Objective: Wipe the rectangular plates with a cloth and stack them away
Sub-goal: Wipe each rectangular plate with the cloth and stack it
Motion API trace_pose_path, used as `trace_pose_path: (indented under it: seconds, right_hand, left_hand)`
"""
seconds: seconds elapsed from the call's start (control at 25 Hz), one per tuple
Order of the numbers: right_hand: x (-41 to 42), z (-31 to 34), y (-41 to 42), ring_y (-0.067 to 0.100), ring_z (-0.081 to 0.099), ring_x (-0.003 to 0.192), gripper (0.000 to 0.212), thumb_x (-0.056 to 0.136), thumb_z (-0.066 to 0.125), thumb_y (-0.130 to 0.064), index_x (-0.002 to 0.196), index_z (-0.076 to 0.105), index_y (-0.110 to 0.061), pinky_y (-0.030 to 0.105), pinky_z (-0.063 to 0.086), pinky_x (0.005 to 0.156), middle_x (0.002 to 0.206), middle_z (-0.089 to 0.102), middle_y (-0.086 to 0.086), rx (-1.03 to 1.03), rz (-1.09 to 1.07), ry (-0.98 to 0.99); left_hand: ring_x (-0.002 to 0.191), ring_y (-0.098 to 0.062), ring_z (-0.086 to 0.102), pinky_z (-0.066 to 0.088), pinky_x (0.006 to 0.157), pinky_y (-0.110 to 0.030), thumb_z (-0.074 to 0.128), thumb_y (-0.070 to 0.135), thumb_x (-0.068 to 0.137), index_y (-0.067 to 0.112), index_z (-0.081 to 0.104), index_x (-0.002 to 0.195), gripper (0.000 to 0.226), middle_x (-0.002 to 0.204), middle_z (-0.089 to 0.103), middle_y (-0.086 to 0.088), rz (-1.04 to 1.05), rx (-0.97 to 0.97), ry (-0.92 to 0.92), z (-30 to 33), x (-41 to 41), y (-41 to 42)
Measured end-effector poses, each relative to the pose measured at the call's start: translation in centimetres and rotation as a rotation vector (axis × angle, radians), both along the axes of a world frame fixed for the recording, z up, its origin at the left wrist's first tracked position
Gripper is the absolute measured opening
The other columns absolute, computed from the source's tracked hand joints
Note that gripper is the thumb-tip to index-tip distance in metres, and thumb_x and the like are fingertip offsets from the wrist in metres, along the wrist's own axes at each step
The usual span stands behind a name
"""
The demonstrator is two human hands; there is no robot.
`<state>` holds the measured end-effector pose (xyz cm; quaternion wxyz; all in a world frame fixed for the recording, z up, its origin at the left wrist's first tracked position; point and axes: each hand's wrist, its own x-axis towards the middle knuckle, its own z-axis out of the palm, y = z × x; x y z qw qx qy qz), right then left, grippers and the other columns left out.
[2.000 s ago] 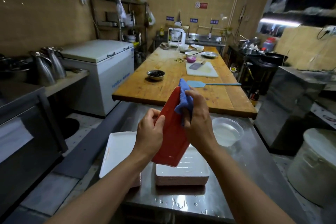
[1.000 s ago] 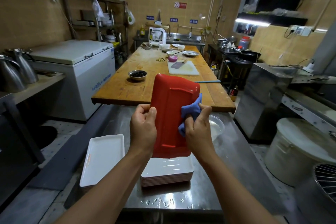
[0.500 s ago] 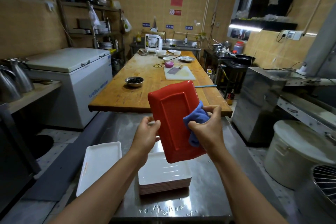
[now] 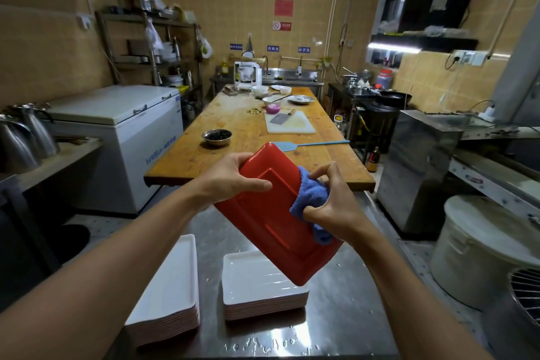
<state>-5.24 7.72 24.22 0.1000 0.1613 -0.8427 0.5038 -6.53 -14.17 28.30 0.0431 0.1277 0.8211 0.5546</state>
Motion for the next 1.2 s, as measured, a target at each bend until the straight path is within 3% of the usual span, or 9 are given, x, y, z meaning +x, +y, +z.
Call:
trace_pose_path:
  seconds: [0.12,0.24,0.4,0.64,0.84,0.96,1.08,1.2]
  right_hand:
    - [0.2,0.1,-0.4,0.023,0.059,0.073,0.049,0.061,0.065,-0.016,0.098,0.038,-0.031,0.044,0.053,0.065,0.09,0.058,0.003,0.112,0.012,0.093]
    - [0.1,0.1,-2.3,0.022,0.056,0.086,0.048,0.073,0.063,-0.016,0.115,0.043,-0.021,0.035,0.045,0.069,0.101,0.053,-0.001,0.218,-0.026,0.253]
    - [-0.3,0.1,-4.3,0.019,0.048,0.102,0.053,0.071,0.049,-0.025,0.123,0.049,-0.011,0.026,0.03,0.082,0.119,0.052,0.006,0.337,-0.036,0.358]
    - [-0.1,-2.6,-1.9,0.023,0.049,0.097,0.046,0.071,0.049,-0.022,0.114,0.055,-0.007,0.025,0.027,0.085,0.111,0.058,0.01,0.394,-0.118,0.359]
    - [-0.6,-3.2,-0.4,0.022,0.05,0.091,0.037,0.073,0.041,-0.023,0.107,0.041,-0.01,0.032,0.039,0.073,0.108,0.048,0.006,0.19,-0.105,0.152]
    - [-1.3,-2.9,-1.3,0.022,0.052,0.088,0.034,0.079,0.043,-0.019,0.111,0.038,-0.013,0.032,0.04,0.068,0.114,0.046,0.006,0.127,-0.18,0.135]
    - [-1.0,-4.2,-1.6,0.027,0.059,0.081,0.033,0.087,0.045,-0.011,0.115,0.031,-0.022,0.043,0.051,0.066,0.113,0.051,0.012,0.123,-0.208,0.073]
    - [0.3,-6.6,-1.4,0.029,0.06,0.076,0.034,0.089,0.043,-0.01,0.116,0.028,-0.026,0.048,0.053,0.066,0.112,0.053,0.015,0.148,-0.174,0.014]
  left_hand:
    - [0.069,-0.018,0.07,0.056,0.057,-0.027,0.08,0.016,0.062,0.016,0.067,0.1,0.04,0.083,0.073,-0.005,0.047,0.159,-0.041,-1.1,0.7,0.1]
    - [0.071,-0.021,0.067,0.056,0.063,-0.03,0.077,0.007,0.07,0.005,0.065,0.104,0.037,0.087,0.071,-0.013,0.113,0.203,-0.031,-2.5,1.6,1.0]
    - [0.066,-0.014,0.061,0.052,0.058,-0.018,0.073,-0.001,0.074,-0.001,0.064,0.099,0.026,0.079,0.066,-0.009,0.201,0.286,0.009,-3.6,2.2,1.3]
    - [0.067,-0.014,0.068,0.055,0.056,-0.024,0.072,0.005,0.075,0.012,0.065,0.09,0.019,0.082,0.069,-0.005,0.306,0.38,-0.07,-4.5,3.2,-0.7]
    - [0.065,-0.015,0.07,0.054,0.05,-0.025,0.073,0.01,0.074,0.014,0.065,0.096,0.023,0.084,0.071,-0.006,0.37,0.488,-0.134,-5.3,2.9,-1.5]
    - [0.069,-0.019,0.07,0.054,0.052,-0.029,0.073,0.011,0.074,0.015,0.066,0.098,0.025,0.085,0.072,-0.007,0.421,0.567,-0.208,-5.9,2.5,-1.1]
    - [0.072,-0.023,0.068,0.053,0.059,-0.033,0.073,0.011,0.072,0.016,0.065,0.096,0.025,0.087,0.071,-0.009,0.494,0.672,-0.272,-6.5,1.9,-0.8]
    - [0.077,-0.028,0.067,0.053,0.063,-0.038,0.074,0.011,0.073,0.014,0.063,0.108,0.037,0.094,0.07,-0.013,0.546,0.731,-0.32,-6.7,1.5,-0.6]
